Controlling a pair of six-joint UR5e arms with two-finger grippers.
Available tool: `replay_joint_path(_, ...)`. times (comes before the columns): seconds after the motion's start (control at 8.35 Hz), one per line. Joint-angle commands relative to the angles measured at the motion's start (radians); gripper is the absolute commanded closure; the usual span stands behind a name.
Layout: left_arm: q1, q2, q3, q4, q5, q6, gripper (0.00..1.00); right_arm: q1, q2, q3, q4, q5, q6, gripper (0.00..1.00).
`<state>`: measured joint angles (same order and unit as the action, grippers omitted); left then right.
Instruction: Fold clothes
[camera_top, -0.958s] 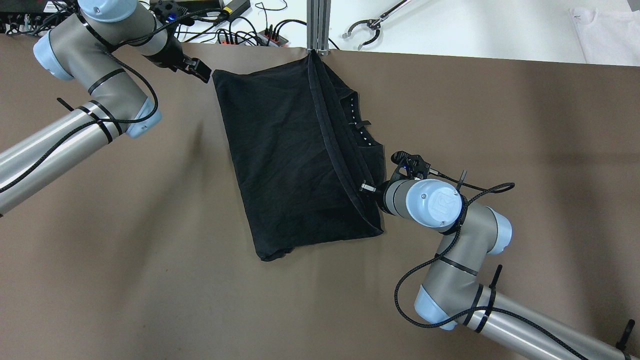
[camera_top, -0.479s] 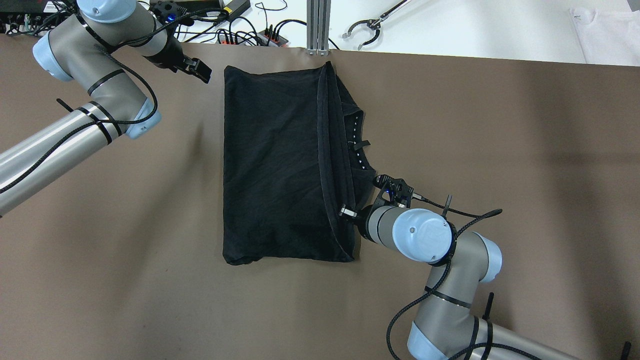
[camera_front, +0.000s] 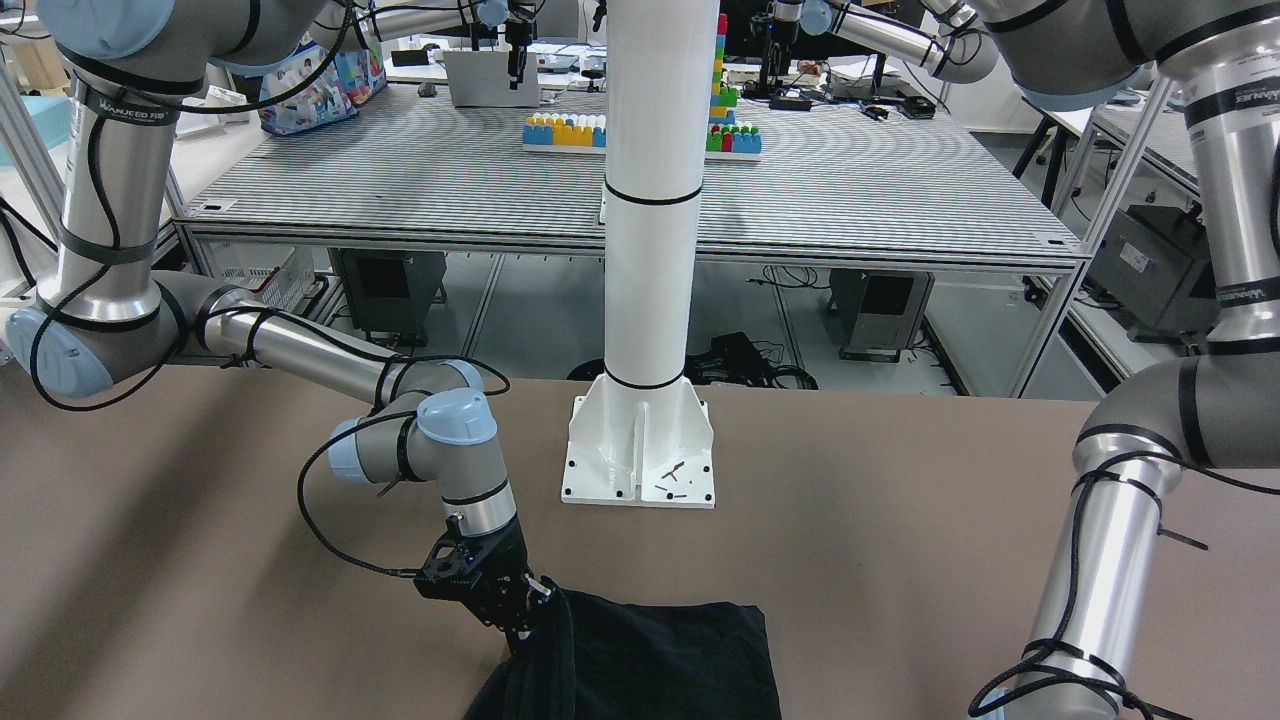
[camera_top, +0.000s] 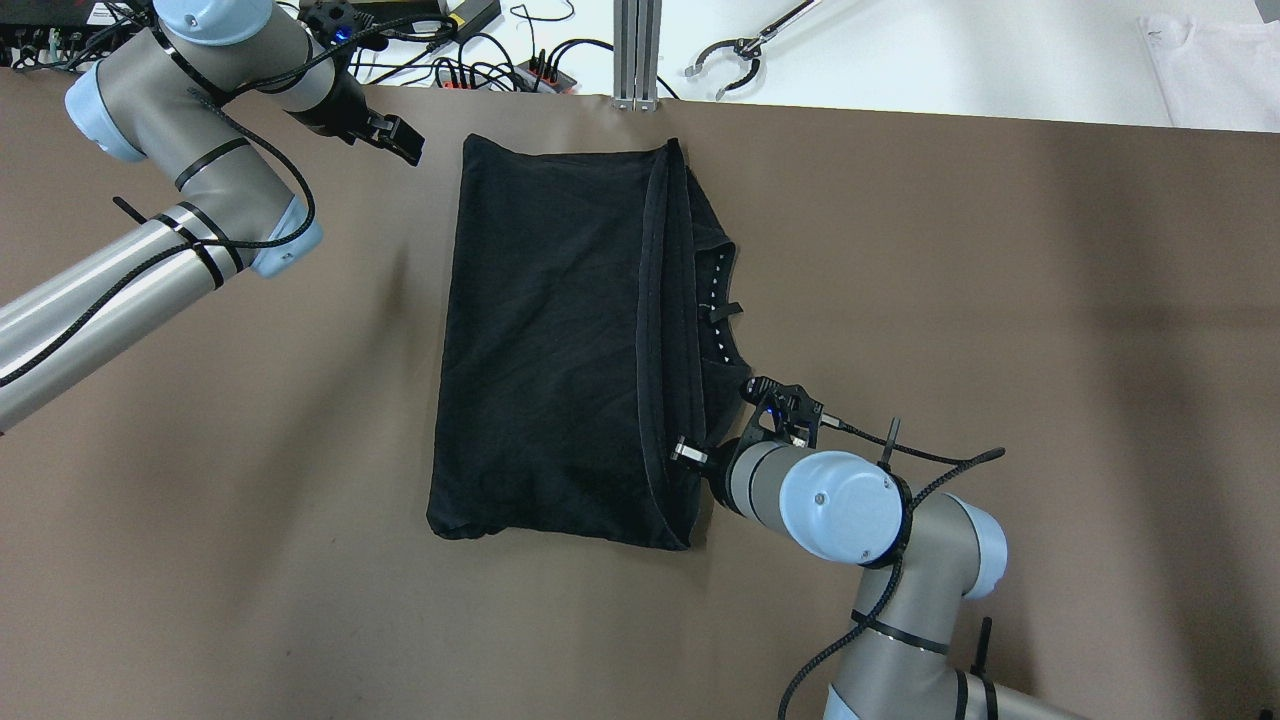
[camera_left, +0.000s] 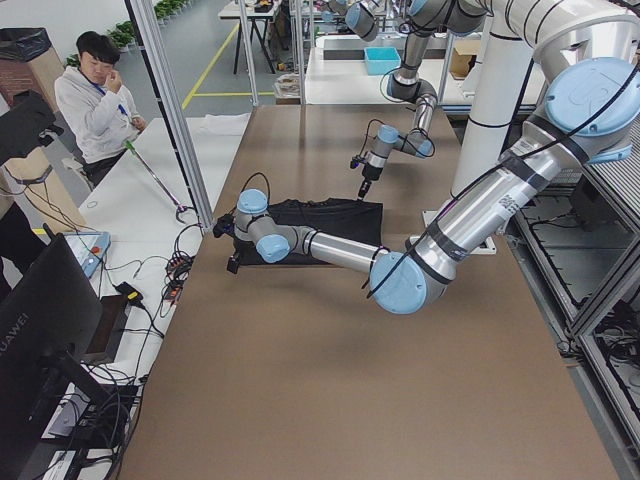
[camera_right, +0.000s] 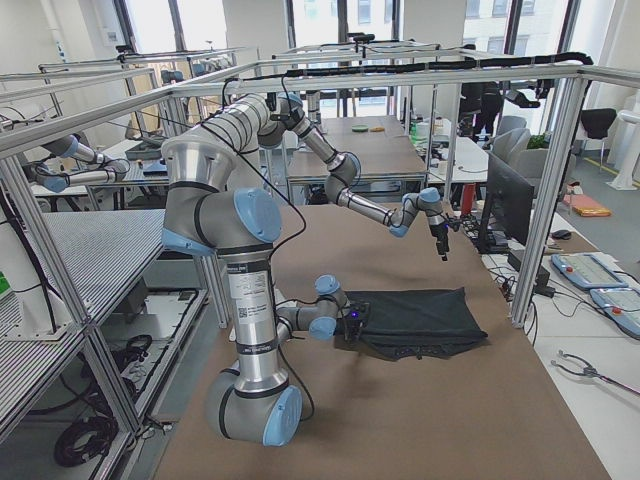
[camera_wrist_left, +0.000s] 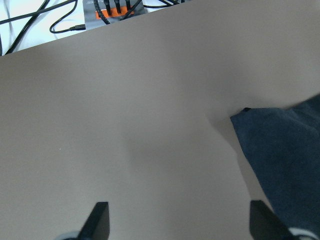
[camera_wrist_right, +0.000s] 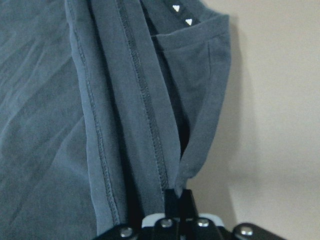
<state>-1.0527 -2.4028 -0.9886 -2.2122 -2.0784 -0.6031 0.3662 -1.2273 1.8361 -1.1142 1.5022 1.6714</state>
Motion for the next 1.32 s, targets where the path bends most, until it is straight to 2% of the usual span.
replay_joint_path(0.0,0.0,0.005,-0.004,-0.001,0.0,-0.001,0.0,-0.01,-0.037,0.031,-0.01,-0.008,0.002,1.0)
replay_joint_path(0.12,0.002,0.005,-0.01,0.0,0.0,-0.004,0.0,-0.01,-0.038,0.031,-0.015,-0.013,0.002,0.73)
replay_joint_path(0.24,0.005,0.005,-0.015,-0.001,0.0,-0.023,0.0,-0.009,-0.047,0.044,-0.041,-0.043,0.001,0.23)
replay_joint_path(0.36,0.005,0.005,-0.021,-0.001,-0.002,-0.033,0.0,-0.006,-0.052,0.073,-0.106,-0.049,-0.021,0.06)
replay_joint_path(0.6,0.01,0.016,-0.032,0.0,-0.002,-0.035,0.0,0.0,-0.032,0.141,-0.231,-0.042,-0.135,0.06)
replay_joint_path(0.84,0.014,0.016,-0.032,0.0,0.0,-0.037,0.0,0.01,-0.032,0.131,-0.253,-0.042,-0.208,0.06)
replay_joint_path(0.96,0.014,0.016,-0.032,-0.001,0.0,-0.05,0.0,0.005,0.003,0.129,-0.31,-0.045,-0.255,0.07)
replay_joint_path(1.08,0.014,0.016,-0.033,-0.001,0.0,-0.052,0.0,-0.001,0.09,0.096,-0.419,-0.046,-0.313,0.15)
replay_joint_path(1.2,0.014,0.014,-0.032,-0.001,0.0,-0.05,0.0,-0.013,0.191,0.045,-0.503,-0.046,-0.367,0.2)
